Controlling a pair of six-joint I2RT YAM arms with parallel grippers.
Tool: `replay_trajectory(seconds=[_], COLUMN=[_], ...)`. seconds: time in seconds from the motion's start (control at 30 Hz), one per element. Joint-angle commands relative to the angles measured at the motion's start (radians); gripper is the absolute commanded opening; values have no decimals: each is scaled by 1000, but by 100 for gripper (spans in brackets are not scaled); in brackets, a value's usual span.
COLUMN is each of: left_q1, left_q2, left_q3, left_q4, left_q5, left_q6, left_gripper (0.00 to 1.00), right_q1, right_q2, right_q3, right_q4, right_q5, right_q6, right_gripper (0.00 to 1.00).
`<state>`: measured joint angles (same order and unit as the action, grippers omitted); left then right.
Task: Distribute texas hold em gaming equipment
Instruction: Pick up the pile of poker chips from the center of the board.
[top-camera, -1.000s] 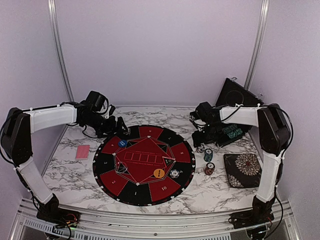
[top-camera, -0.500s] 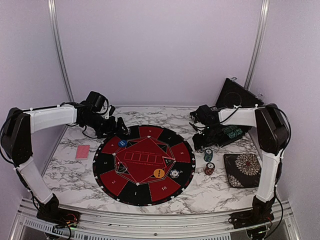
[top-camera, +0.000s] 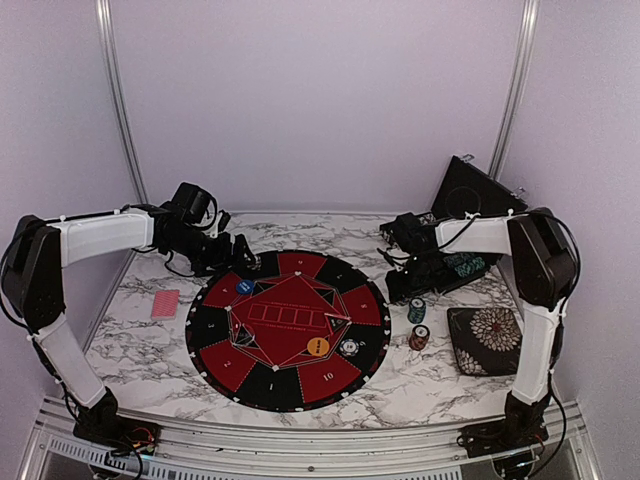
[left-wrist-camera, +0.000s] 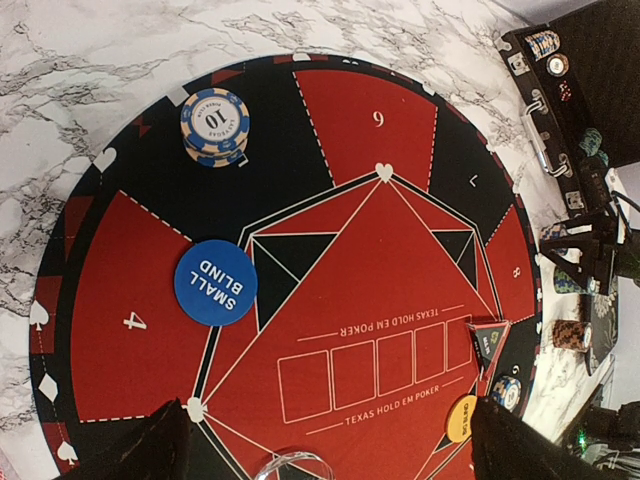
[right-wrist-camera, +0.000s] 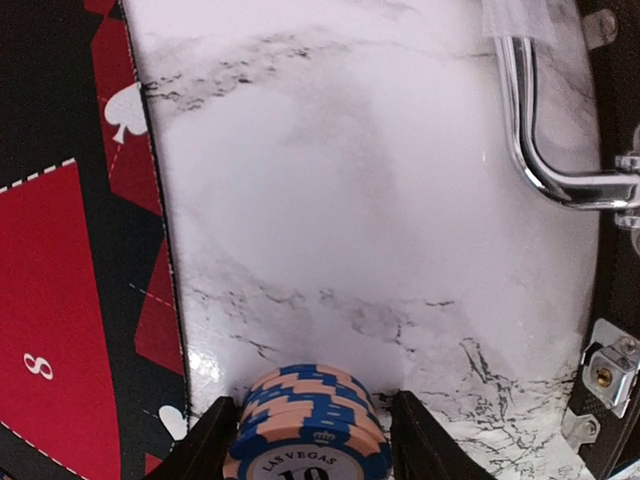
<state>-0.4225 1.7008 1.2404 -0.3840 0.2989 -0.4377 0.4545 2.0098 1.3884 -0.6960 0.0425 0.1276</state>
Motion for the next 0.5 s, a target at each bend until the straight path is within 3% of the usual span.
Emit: replay_trajectory(seconds=[0.0,0.27,0.47], left_q1=[5,5,5], left_q2=[-4,-7,-11], left_q3=[-8,-8,-8], left_q4=[17,17,17], left_q5=[9,9,10], left_q6=[6,6,6], left_gripper=[99,99,99], right_q1=[8,7,7], right_q2=[37,39,45], right_q3=[3,52,104], right_q4=[5,-19,-47], right_q5=[11,19,28], right_q6=[7,10,12], right_gripper=[48,33,31])
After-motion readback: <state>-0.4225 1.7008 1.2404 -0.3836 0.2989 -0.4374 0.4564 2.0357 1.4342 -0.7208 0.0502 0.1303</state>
